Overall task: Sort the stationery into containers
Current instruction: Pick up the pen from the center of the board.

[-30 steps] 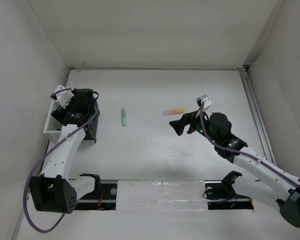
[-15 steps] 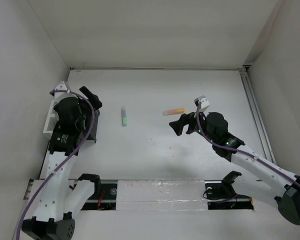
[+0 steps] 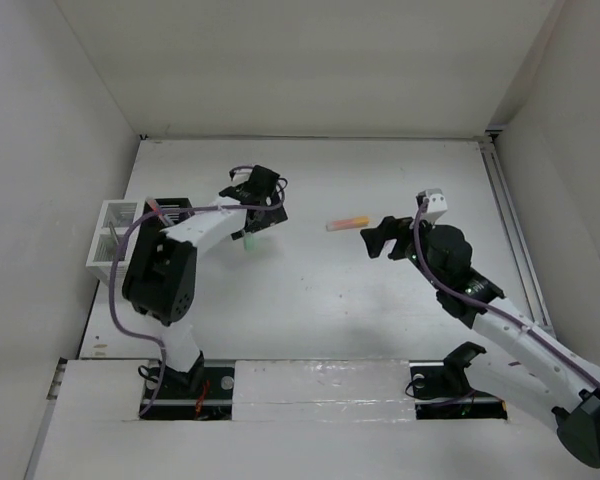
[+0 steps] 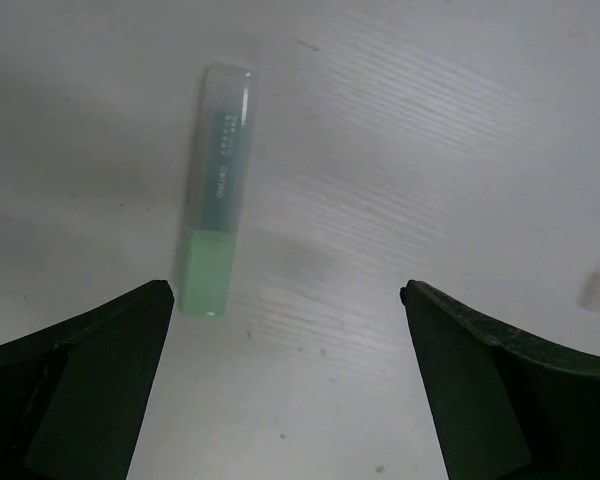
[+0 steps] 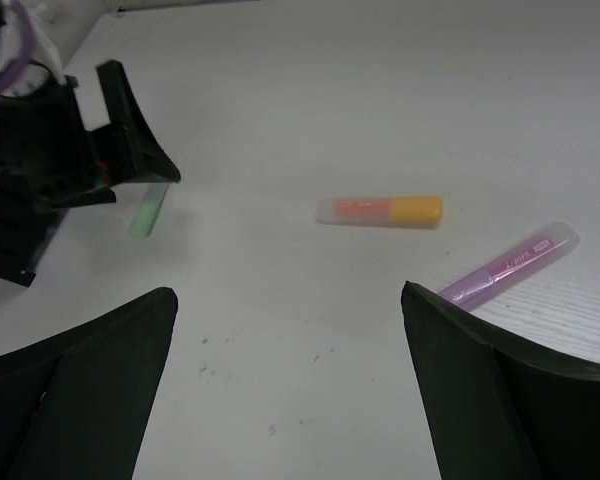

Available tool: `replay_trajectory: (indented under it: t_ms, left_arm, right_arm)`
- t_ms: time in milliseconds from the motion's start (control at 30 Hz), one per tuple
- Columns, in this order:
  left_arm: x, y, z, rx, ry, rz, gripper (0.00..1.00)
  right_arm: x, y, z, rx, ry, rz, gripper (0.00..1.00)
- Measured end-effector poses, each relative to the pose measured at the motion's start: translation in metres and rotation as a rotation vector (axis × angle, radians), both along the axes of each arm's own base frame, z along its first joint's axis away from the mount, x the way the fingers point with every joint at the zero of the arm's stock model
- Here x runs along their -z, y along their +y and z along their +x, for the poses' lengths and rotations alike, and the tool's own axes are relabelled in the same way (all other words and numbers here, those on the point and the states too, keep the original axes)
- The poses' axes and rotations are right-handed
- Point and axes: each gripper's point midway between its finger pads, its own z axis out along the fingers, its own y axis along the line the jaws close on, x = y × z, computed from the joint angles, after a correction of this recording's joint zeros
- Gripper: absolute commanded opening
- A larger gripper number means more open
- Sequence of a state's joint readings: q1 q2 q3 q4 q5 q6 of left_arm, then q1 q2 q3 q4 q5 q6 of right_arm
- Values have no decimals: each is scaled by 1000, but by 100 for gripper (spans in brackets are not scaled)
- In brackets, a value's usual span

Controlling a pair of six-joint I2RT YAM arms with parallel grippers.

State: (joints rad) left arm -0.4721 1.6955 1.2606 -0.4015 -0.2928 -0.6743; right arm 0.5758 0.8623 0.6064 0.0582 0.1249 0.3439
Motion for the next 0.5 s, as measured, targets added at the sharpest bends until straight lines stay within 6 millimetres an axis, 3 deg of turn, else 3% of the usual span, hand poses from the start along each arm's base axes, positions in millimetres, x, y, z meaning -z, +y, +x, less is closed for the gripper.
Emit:
replay_trajectory:
  t_ms: [100, 167, 333, 500]
  left_arm:
    - [44, 14, 0, -59, 103, 56, 99]
    - [57, 23, 0, -90, 132, 79, 99]
    - [52, 32, 12, -125, 95, 71, 99]
    - [50, 44, 27, -138, 70, 37, 93]
  right_arm:
    - [-3, 0, -1, -2, -7, 5, 100]
    - [-1, 1, -1, -7, -2, 3, 100]
    - [5, 7, 0, -31, 14, -1, 100]
    - [10, 10, 1, -45, 28, -6, 100]
